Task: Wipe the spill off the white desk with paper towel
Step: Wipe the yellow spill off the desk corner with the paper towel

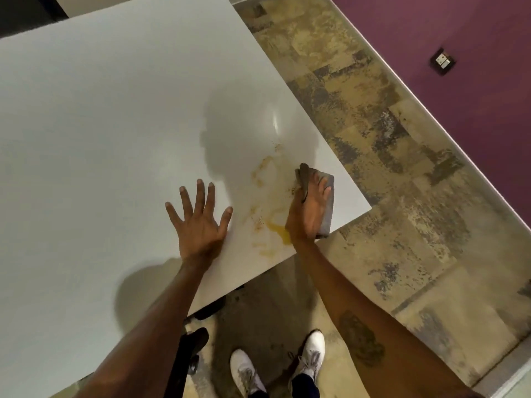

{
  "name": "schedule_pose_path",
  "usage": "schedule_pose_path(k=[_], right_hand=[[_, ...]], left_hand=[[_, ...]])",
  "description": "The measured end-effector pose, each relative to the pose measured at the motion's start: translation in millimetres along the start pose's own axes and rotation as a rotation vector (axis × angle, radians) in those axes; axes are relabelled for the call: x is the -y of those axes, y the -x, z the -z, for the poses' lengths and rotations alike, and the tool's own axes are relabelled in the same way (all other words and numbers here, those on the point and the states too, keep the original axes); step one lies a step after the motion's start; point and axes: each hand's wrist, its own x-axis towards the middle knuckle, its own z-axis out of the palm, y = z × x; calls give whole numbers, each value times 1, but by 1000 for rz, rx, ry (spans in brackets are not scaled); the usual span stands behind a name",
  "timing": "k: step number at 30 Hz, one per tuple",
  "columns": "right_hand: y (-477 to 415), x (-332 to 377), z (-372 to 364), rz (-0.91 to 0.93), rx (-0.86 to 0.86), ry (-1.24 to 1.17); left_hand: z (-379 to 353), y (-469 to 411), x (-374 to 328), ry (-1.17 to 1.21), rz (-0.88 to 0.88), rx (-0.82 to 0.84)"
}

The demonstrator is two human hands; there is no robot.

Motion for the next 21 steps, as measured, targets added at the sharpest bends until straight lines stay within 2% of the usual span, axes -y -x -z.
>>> schedule_pose_path(k=[5,6,8,10,14,17,21], right_hand=[[-22,13,-22,-87,-263,274],[-23,14,-22,-67,-247,289],[-57,36,-51,-25,-111,253],[-66,41,-52,-77,-90,131],[-92,49,-51,-42,-57,-51],[-120,59,-57,54,2,-117],[-156,67,-64,83,119,-140]], left_hand=[[1,3,-3,-58,-51,29],[-1,7,-3,-73,-70,19],[0,-10,6,-96,4,-19],[0,-6,6,-137,-26,-54],[-6,-1,3,-139,-90,-146],[-6,-5,5,-143,-62,-114],[-5,-8,5,-147,-31,-56]])
